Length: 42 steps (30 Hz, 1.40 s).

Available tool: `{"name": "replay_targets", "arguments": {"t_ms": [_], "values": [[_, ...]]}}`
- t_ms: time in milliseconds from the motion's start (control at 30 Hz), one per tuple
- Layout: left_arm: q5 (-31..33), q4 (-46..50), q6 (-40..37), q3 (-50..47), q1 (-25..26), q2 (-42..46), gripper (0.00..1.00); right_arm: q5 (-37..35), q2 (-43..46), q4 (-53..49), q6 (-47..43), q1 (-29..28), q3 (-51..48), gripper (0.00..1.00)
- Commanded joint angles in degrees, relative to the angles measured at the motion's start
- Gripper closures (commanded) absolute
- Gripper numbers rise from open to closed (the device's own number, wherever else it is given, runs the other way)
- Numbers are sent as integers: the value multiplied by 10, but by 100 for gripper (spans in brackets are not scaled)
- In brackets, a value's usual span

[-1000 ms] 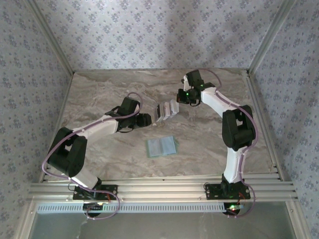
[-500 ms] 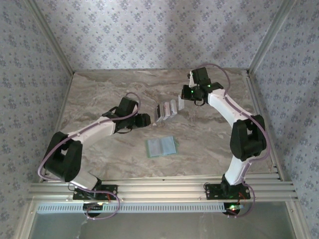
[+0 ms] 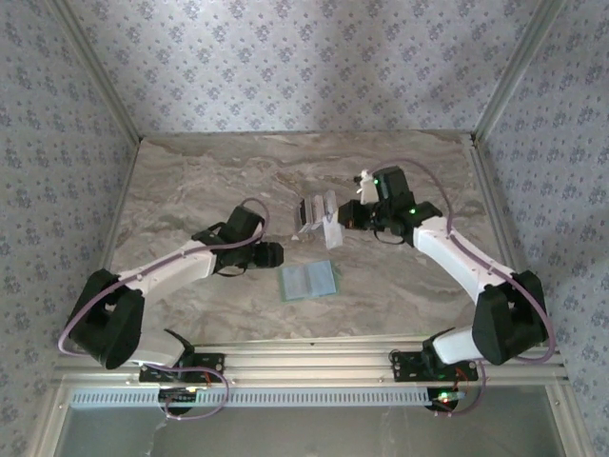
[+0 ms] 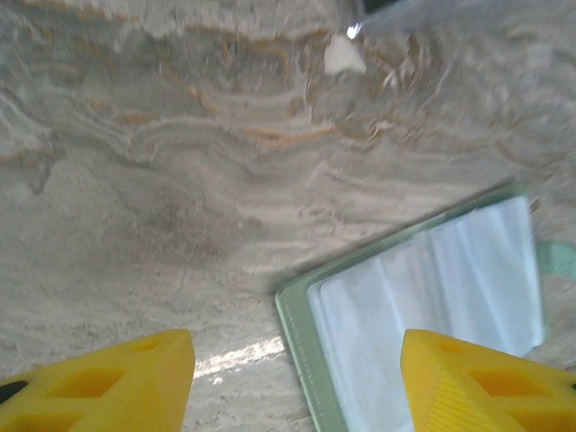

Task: Put the credit cards into the card holder

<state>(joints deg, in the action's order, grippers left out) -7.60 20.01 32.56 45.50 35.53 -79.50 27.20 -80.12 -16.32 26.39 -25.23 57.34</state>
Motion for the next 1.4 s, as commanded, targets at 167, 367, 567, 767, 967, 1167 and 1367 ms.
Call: {"name": "replay_targets", "arguments": {"t_ms": [167, 367, 567, 767, 967, 1167, 1367], "values": [[48, -10, -32, -7, 22, -36, 38, 105, -15, 82, 29, -43, -93, 100], [59, -8, -41, 12, 44, -71, 40, 127, -50, 120, 41, -47, -118, 100], [78, -5, -45, 23, 60, -78, 41, 118, -72, 111, 31, -47, -119, 100], [85, -12, -45, 38, 67, -81, 40, 123, -109, 97, 21, -48, -104, 100], [101, 2, -48, 64, 79, -124, 41, 123, -119, 93, 13, -47, -102, 100], [114, 10, -50, 73, 88, -147, 44, 126, -124, 95, 8, -43, -105, 100], [123, 15, -55, 67, 88, -154, 50, 139, -139, 110, 9, -39, -110, 100]]}}
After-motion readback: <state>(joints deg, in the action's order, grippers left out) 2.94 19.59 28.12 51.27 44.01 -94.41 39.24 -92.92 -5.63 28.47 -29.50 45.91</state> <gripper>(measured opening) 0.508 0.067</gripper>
